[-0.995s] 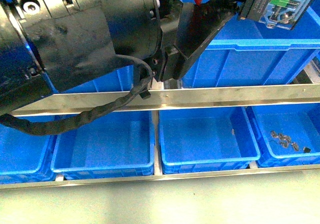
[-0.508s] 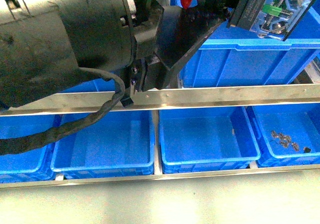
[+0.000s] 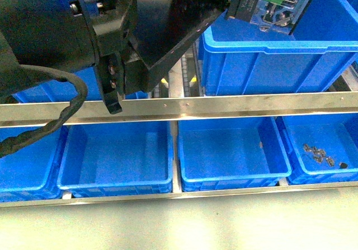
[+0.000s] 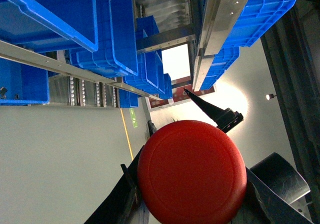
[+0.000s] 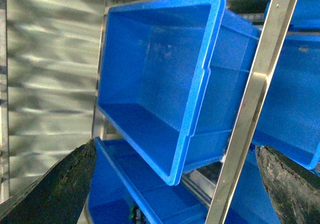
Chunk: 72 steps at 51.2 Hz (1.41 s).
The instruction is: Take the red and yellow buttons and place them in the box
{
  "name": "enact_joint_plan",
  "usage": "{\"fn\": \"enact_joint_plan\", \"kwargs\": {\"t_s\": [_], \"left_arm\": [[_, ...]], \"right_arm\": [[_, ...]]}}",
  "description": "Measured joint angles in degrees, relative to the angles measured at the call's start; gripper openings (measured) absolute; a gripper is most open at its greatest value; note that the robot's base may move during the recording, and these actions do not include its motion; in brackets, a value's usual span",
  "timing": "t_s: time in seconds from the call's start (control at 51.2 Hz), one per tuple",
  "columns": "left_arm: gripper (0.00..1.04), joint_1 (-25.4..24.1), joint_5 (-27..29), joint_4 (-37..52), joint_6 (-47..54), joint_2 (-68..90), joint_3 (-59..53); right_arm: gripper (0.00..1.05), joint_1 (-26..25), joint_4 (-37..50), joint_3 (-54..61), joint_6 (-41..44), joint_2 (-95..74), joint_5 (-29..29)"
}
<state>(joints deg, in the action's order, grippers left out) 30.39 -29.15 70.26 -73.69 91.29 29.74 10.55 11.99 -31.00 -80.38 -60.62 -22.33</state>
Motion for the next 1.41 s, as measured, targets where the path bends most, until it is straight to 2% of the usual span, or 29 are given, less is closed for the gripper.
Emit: {"fn": "enact_joint_plan", "kwargs": {"t_s": [0.137,0.41,0.703,0.859,1.035,1.405], "left_arm": [[0.3,-0.55,-1.18,1.88,-0.02,0.28,0.0],[0.3,-1.88,-2.97,9.2,0.02,5.7,0.0],[0.3,-1.9,-3.02,9.38,-0.02,6.75,0.0],[0.3,-1.9,-3.04,9.4,-0.02,7.26,0.0],[0.3,-1.9,-3.02,9.4,-0.02,7.45,0.0],[0.3,-1.88,-3.02,9.42,0.0,8.5,0.0]], "right_arm": [[0.97,3.56,2.82,0.04,-1.09,-1.11,-1.92],[0.97,5.11,11.69,1.09,-0.63,-5.92,-4.28],[0.97,6.03,21.59,1.42,-2.14,-10.14,-5.66],[0.97,9.75,26.16,3.5,-5.7,-14.1,-7.26],[0.97,12.76,28.2,4.31,-7.72,-17.99,-7.89],[0.97,13.49,29.49,3.06,-10.49,-18.1,-5.53]]}}
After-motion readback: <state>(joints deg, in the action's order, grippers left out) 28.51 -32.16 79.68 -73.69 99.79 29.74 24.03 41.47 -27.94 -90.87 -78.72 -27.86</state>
